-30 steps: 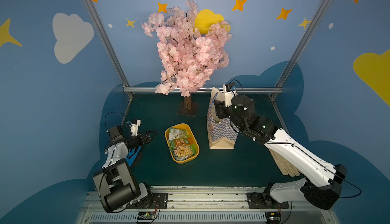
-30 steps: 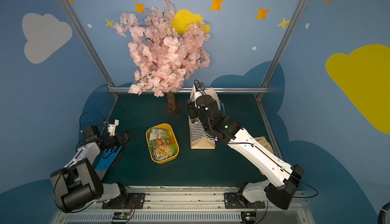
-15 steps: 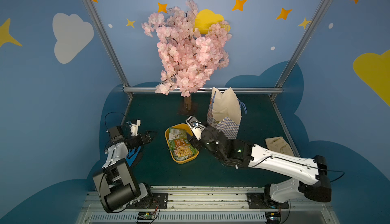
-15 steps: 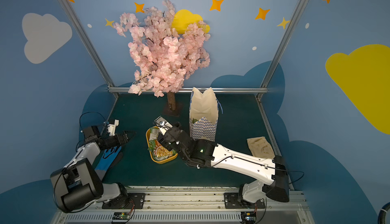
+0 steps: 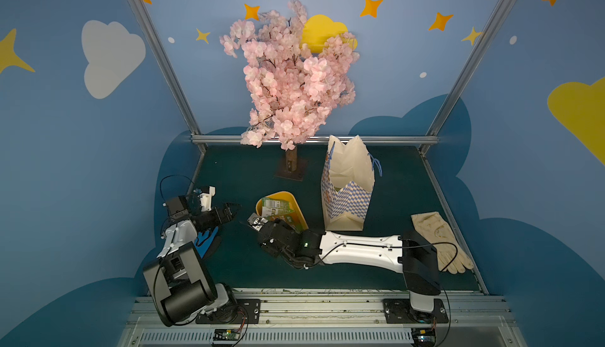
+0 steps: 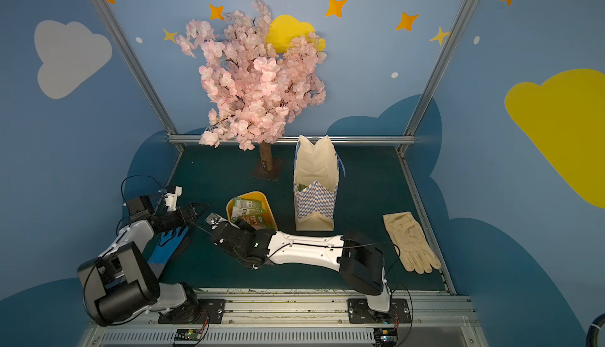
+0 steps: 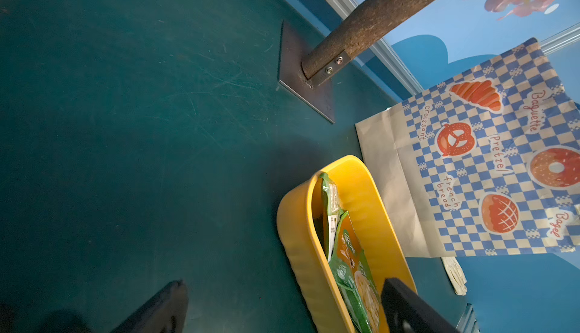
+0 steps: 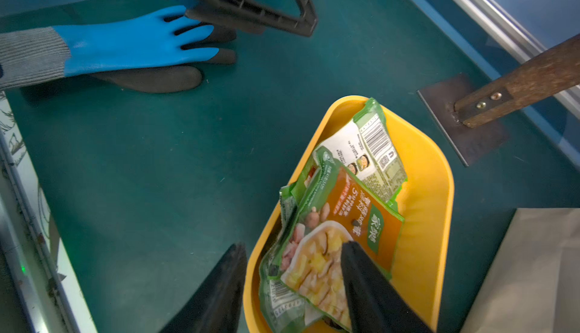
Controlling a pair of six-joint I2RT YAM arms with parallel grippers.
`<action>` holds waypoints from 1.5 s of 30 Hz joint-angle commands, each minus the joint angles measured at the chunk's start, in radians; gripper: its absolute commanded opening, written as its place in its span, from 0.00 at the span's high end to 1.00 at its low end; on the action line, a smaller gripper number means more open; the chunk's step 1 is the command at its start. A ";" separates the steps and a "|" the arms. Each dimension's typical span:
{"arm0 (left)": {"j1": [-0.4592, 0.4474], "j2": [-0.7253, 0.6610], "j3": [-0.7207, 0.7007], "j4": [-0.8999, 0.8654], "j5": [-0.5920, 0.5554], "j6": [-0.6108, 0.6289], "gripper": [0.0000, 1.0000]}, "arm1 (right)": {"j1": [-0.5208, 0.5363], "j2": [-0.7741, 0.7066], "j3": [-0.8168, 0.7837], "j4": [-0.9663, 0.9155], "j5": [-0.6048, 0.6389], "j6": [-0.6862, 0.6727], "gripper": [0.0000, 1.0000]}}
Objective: Place the condiment packets inside the bag
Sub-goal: Pick up the condiment packet from the storage box.
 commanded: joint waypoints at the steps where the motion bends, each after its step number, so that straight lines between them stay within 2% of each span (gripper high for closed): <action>1: 0.009 0.014 0.025 -0.002 0.020 -0.005 0.00 | -0.002 0.043 0.058 -0.019 -0.014 0.050 0.51; 8: 0.015 0.020 0.025 0.006 0.019 -0.015 0.00 | -0.014 0.132 0.140 -0.060 0.032 0.128 0.65; 15: 0.022 0.023 0.026 0.010 0.020 -0.020 0.00 | -0.020 0.198 0.203 -0.125 0.032 0.197 0.66; 21: 0.031 0.023 0.027 0.015 0.022 -0.028 0.00 | -0.016 0.232 0.213 -0.152 0.027 0.204 0.69; 24: 0.036 0.022 0.025 0.017 0.026 -0.031 0.00 | -0.014 0.236 0.211 -0.155 0.040 0.200 0.77; 29: 0.037 0.023 0.025 0.018 0.034 -0.029 0.00 | -0.013 0.225 0.199 -0.136 0.064 0.193 0.98; 30: 0.036 0.025 0.025 0.018 0.036 -0.029 0.00 | -0.014 0.218 0.194 -0.129 0.070 0.193 1.00; 45: 0.037 0.031 0.027 0.015 0.060 -0.025 0.00 | -0.020 0.071 0.170 -0.098 0.137 0.175 1.00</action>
